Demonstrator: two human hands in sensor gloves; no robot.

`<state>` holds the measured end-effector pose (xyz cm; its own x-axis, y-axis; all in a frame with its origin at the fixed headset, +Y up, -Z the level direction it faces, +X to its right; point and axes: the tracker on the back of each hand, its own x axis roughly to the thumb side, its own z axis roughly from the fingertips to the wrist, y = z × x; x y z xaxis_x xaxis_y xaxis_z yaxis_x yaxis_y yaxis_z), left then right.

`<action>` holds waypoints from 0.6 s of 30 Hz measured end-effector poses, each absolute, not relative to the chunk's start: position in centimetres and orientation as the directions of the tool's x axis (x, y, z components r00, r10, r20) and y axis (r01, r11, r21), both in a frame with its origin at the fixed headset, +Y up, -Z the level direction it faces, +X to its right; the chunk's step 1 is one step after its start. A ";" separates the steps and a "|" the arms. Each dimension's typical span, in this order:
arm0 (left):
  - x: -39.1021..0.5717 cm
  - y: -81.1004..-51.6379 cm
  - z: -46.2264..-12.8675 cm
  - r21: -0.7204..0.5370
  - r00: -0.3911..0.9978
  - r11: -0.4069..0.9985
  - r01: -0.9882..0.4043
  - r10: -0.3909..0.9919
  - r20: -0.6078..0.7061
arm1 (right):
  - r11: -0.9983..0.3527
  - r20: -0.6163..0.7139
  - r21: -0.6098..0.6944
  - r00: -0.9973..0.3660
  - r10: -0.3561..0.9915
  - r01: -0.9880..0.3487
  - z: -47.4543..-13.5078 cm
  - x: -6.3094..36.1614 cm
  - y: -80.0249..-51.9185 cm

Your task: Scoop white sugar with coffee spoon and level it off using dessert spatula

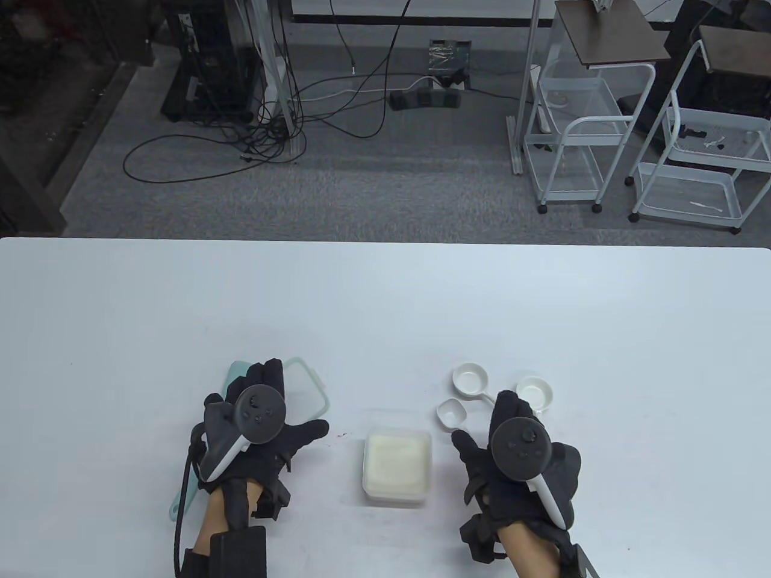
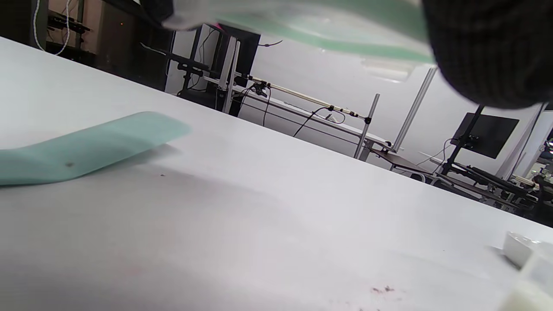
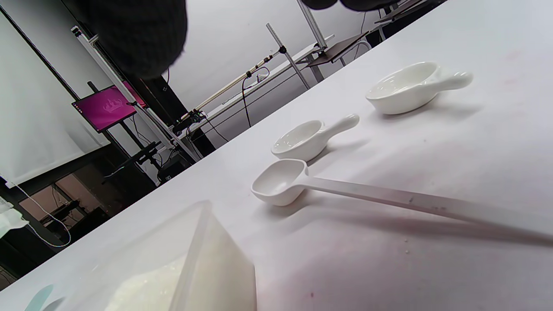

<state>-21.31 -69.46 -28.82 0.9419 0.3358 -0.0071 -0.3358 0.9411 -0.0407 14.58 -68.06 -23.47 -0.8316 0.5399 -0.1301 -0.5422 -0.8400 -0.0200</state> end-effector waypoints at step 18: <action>-21.0 -74.9 -29.7 -0.344 0.994 0.933 -0.108 0.102 -0.037 | -0.847 -0.135 0.003 -0.839 0.527 -0.532 -23.5 14.6 -68.2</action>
<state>-20.97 -74.94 -29.75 0.9941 0.1016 -0.0373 -0.1082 0.9326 -0.3444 14.59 -68.22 -23.48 -0.8391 0.5268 -0.1355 -0.5321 -0.8467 0.0029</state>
